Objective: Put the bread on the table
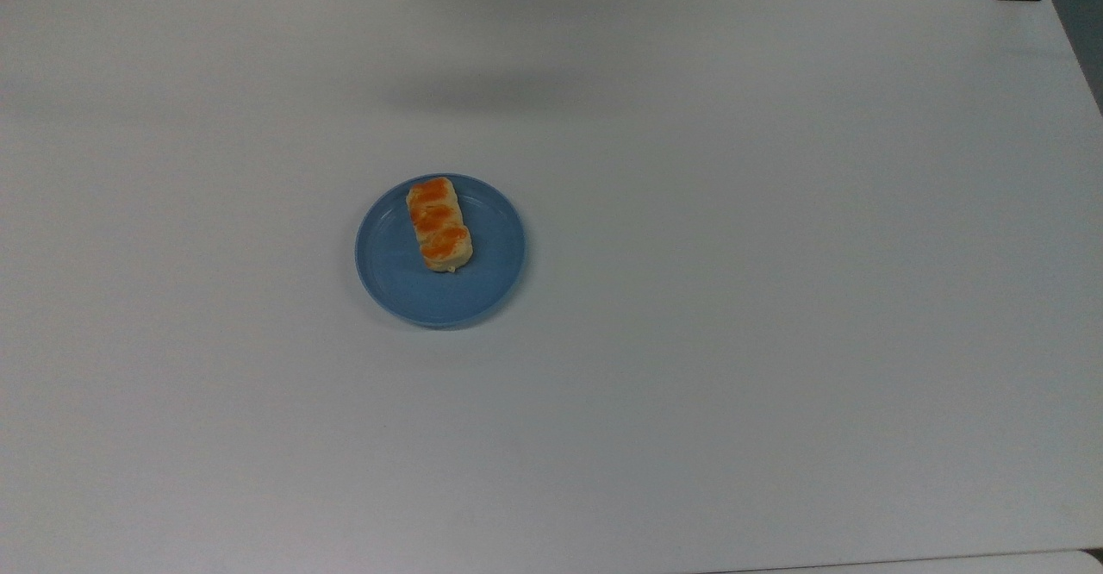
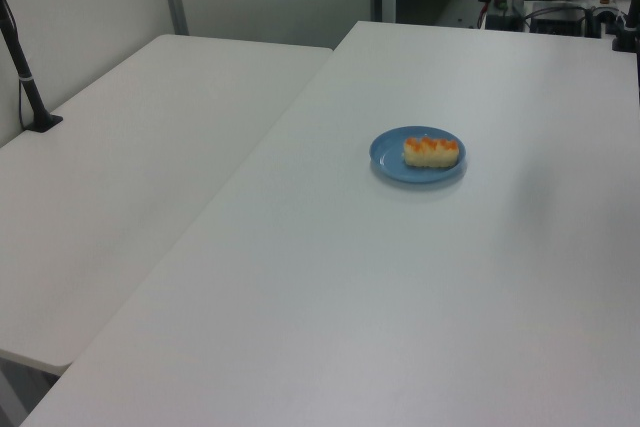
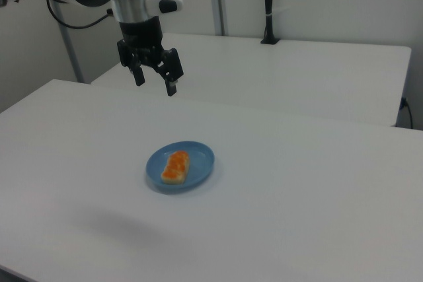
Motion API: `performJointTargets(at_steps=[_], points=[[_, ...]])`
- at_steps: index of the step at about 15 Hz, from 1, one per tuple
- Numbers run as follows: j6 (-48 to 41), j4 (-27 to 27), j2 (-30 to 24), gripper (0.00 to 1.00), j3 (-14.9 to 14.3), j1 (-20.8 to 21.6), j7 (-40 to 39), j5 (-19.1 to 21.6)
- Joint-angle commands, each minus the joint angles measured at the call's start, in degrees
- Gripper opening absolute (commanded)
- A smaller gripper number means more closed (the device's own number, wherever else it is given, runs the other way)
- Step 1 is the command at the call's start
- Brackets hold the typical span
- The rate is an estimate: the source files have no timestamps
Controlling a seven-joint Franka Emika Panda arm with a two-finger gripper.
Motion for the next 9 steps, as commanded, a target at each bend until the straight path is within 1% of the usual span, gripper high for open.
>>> performJointTargets(at_steps=[1, 9], points=[[-1.61, 1.47, 0.50, 1.00, 0.60, -0.74, -0.87, 1.23], [-1.87, 1.39, 0.41, 1.00, 0.60, -0.73, -1.75, 0.88]])
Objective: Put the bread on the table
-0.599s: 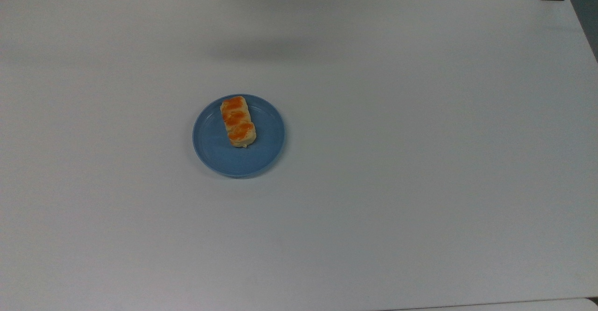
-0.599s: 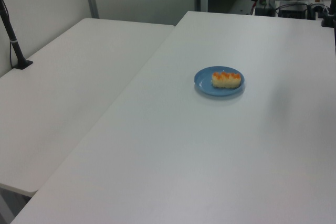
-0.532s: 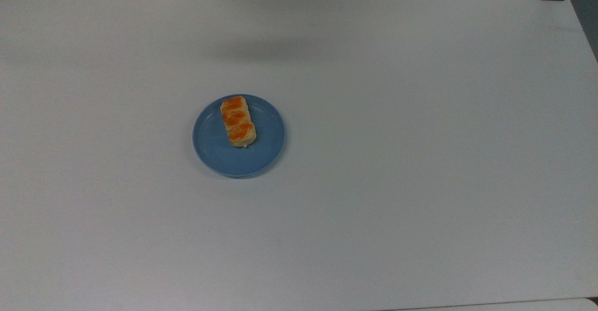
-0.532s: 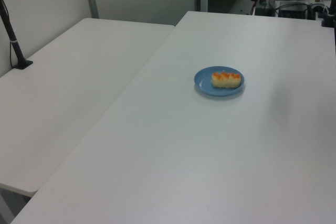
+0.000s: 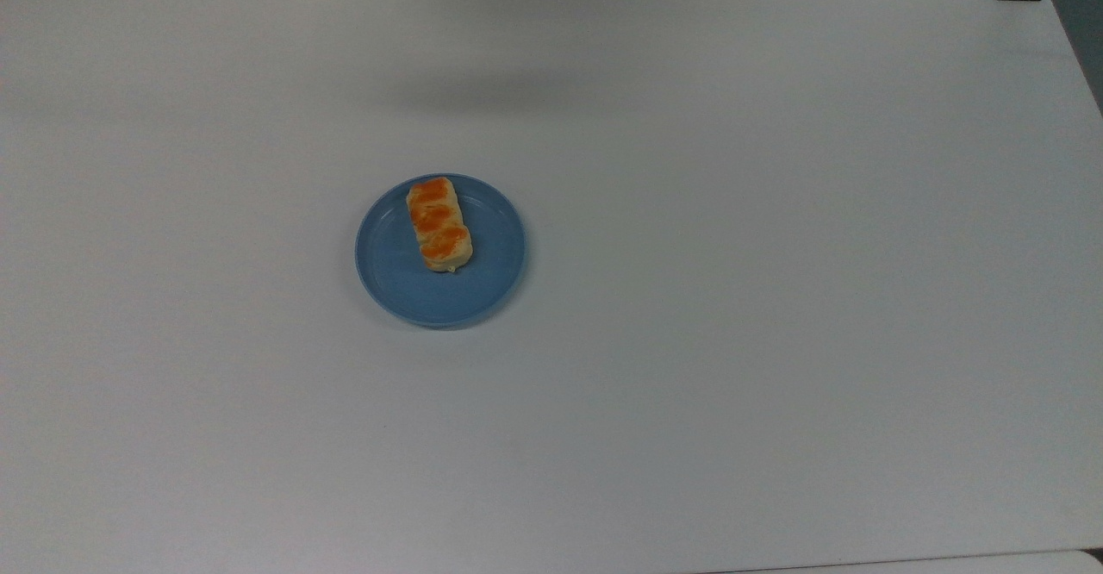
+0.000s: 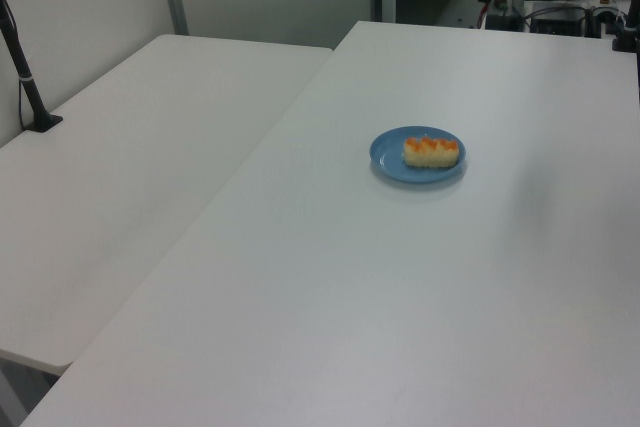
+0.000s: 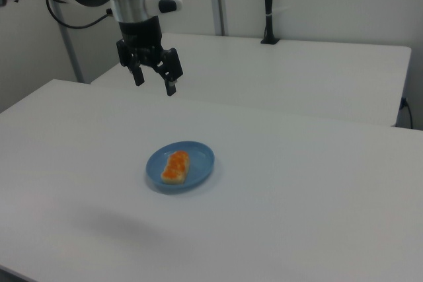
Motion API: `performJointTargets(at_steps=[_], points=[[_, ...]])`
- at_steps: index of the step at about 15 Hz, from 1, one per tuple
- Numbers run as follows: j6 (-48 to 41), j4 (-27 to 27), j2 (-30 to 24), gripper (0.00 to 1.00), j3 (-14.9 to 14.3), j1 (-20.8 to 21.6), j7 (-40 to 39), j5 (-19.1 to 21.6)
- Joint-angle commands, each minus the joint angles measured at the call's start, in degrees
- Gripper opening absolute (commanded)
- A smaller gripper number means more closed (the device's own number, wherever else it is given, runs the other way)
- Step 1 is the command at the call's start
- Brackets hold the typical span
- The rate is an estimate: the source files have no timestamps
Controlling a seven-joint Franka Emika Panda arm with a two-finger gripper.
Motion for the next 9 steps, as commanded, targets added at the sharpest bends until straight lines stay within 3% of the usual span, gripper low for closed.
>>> performJointTargets(at_steps=[1, 6, 9], points=[[-1.87, 1.38, 0.50, 1.00, 0.55, -0.65, -1.30, 0.74], [-1.87, 0.77, 1.64, 1.00, 1.43, -0.12, -1.56, -4.25], [-1.17, -2.99, 2.08, 1.00, 1.70, -0.03, -3.39, -6.37]])
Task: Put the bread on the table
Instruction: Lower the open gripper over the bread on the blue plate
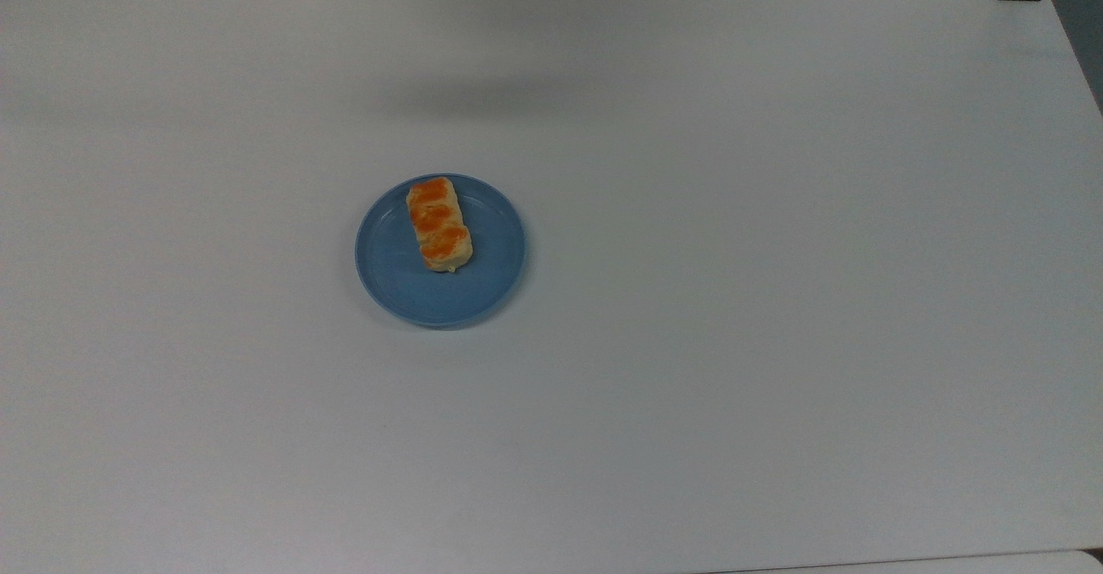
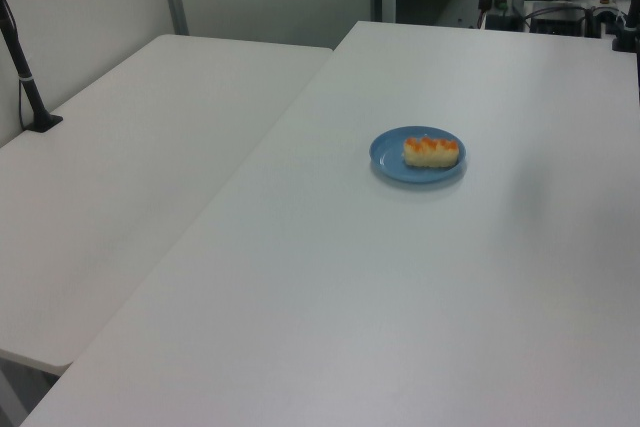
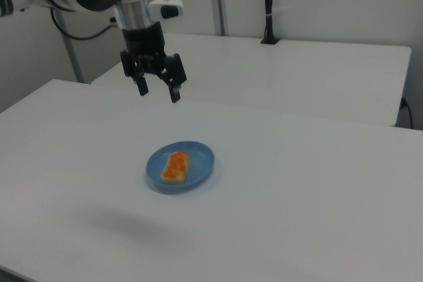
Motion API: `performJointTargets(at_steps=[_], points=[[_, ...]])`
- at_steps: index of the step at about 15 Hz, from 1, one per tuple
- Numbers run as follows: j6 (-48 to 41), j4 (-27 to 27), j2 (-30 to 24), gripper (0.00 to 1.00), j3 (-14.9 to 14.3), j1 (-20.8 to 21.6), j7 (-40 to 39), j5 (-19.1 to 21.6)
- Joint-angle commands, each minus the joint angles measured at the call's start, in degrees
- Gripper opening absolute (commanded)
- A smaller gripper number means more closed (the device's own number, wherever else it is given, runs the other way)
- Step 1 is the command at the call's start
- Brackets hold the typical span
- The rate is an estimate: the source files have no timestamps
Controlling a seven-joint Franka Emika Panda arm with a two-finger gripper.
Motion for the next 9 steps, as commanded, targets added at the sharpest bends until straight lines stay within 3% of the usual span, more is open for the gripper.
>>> performJointTargets(at_steps=[1, 9], points=[[-0.34, -2.98, 2.18, 1.00, 0.62, -0.14, -3.93, -2.09], [19.25, -7.72, 13.87, 1.00, 1.15, 2.32, -3.24, 1.87]])
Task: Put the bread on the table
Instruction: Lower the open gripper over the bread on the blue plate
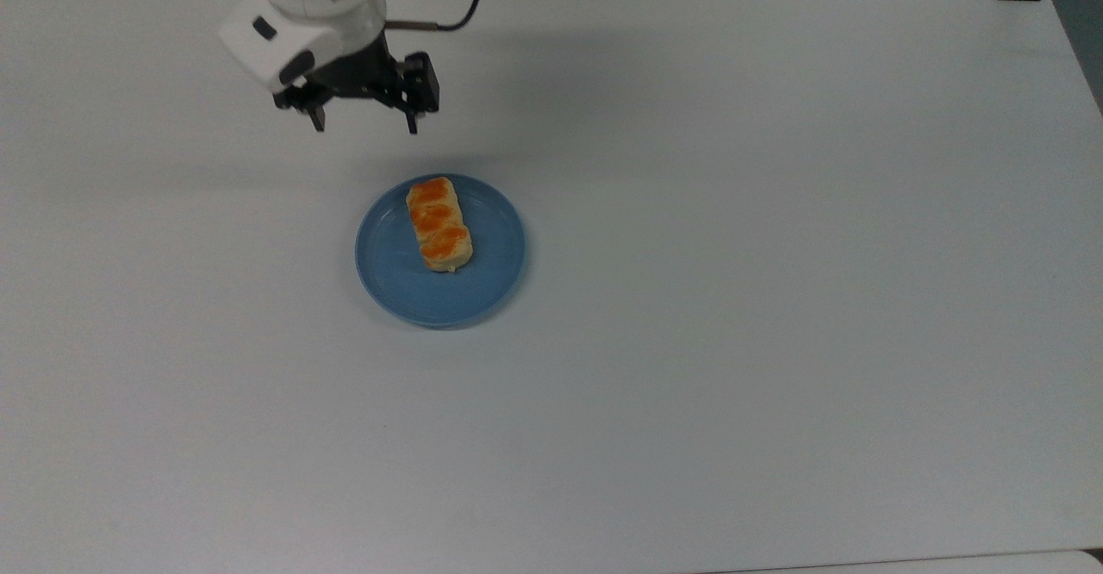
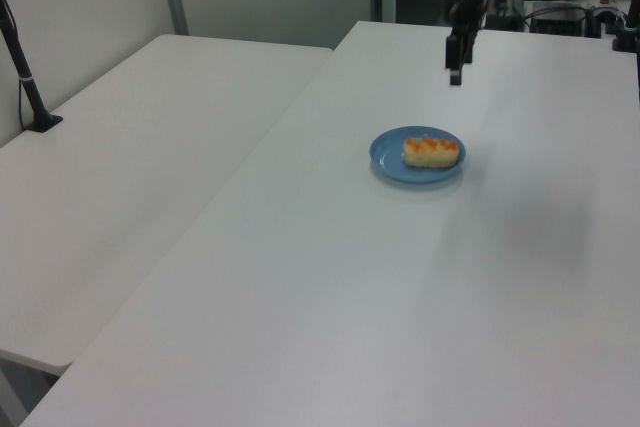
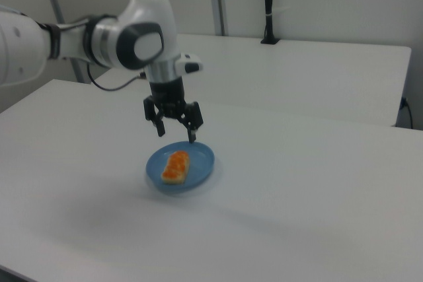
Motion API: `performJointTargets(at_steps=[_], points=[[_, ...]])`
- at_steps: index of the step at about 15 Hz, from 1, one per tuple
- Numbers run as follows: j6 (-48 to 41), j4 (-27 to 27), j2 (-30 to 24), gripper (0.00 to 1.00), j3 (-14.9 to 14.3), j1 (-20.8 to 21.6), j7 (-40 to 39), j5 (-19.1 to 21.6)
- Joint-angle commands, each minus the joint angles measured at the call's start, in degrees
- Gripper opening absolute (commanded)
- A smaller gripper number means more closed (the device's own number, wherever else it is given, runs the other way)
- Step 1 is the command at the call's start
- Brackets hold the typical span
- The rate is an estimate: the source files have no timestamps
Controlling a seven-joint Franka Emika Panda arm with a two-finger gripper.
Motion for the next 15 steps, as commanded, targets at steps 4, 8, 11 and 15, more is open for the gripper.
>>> performJointTargets(at_steps=[4, 8, 11, 15], points=[[10.45, -2.68, 5.77, 1.00, 0.14, 3.01, -0.38, 1.94], [13.71, -2.68, 9.02, 1.00, 2.25, 2.93, -0.20, 1.85], [14.85, -2.68, 12.36, 1.00, 2.42, 3.36, -0.29, 1.77], [16.88, -2.68, 13.25, 0.56, 2.42, 4.51, -0.20, 1.32]])
